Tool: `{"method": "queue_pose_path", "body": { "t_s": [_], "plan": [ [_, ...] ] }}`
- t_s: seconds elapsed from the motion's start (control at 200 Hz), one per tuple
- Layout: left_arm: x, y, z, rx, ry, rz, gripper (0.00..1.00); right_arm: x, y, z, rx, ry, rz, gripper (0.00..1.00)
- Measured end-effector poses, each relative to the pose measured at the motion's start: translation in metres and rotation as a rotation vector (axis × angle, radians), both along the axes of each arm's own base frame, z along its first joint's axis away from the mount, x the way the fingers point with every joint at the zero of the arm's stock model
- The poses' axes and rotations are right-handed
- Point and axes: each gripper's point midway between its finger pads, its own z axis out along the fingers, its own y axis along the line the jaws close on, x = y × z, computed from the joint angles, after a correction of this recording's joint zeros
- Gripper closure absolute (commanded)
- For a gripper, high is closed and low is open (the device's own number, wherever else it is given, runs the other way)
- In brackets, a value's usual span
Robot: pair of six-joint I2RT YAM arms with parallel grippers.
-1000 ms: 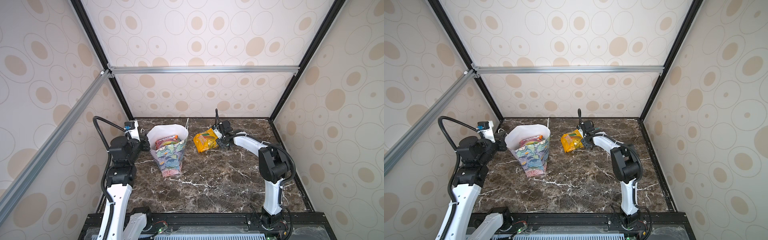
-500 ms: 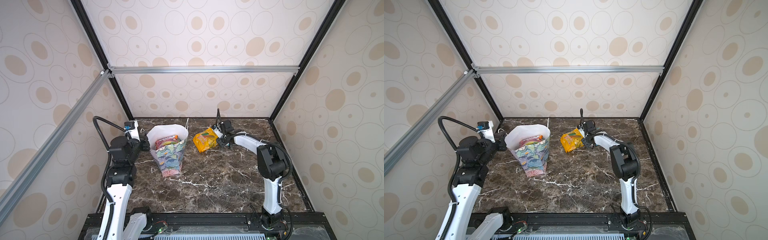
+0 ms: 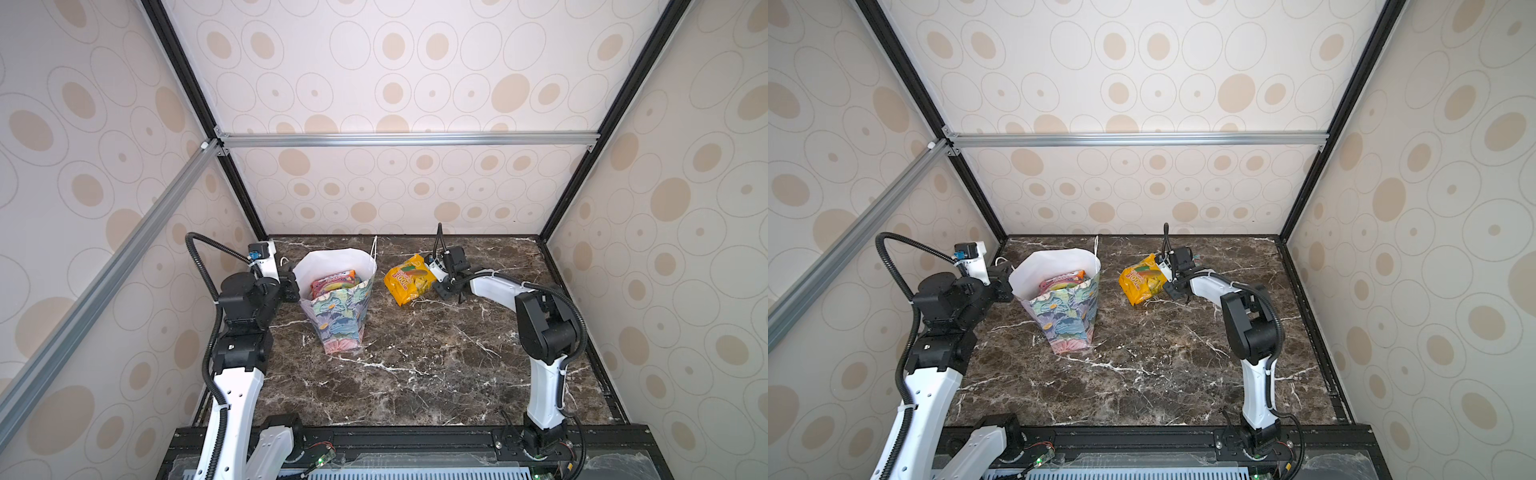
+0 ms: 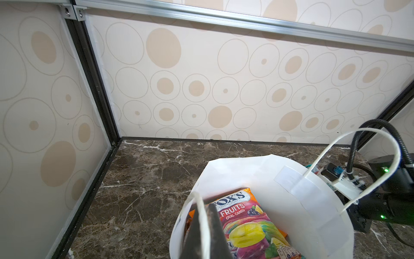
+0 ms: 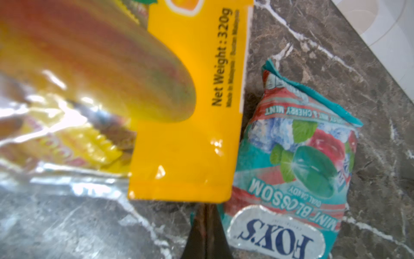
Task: Place the snacks into the paper bag
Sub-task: 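Close the right gripper on the yellow mango packet's edge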
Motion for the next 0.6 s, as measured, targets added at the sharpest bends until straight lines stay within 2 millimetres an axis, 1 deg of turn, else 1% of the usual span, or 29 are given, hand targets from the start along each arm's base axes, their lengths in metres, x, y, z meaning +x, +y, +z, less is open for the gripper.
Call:
{"method": "queue_pose_path", "body": {
  "t_s": [0.055,0.13,0.145,0.175,0.19,0.3,0.405,0.49,0.55,0.595],
  "plan": [
    [0.0,0.0,0.0,0.0,0.0,0.0,1.0,-0.01,-0.001,0.005,0.025,0.01,-0.005,1.0],
    [0.0,0.0,0.0,0.0,0.0,0.0,1.0,-0.021,0.0,0.019,0.066,0.008,-0.013,1.0],
    [0.0,0.0,0.0,0.0,0.0,0.0,1.0,-0.023,0.0,0.021,0.073,0.008,-0.015,0.93],
    [0.0,0.0,0.0,0.0,0.0,0.0,1.0,-0.026,0.0,0.027,0.09,0.005,-0.024,0.75],
    [0.0,0.0,0.0,0.0,0.0,0.0,1.0,-0.027,0.0,0.031,0.097,0.003,-0.027,0.69],
    [0.0,0.0,0.0,0.0,0.0,-0.001,1.0,-0.026,0.002,0.051,0.139,-0.002,-0.066,0.49],
    [0.0,-0.001,0.0,-0.001,0.0,-0.004,1.0,-0.013,0.007,0.068,0.17,-0.01,-0.086,0.44],
    [0.0,-0.001,0.0,-0.001,0.0,-0.004,1.0,0.006,0.016,0.082,0.198,-0.032,-0.088,0.44],
    [0.0,-0.001,0.0,-0.001,0.0,-0.004,1.0,0.022,0.022,0.086,0.215,-0.037,-0.088,0.43],
    [0.0,-0.001,0.0,-0.001,0.0,-0.004,1.0,0.032,0.025,0.084,0.228,-0.032,-0.091,0.43]
  ]
}}
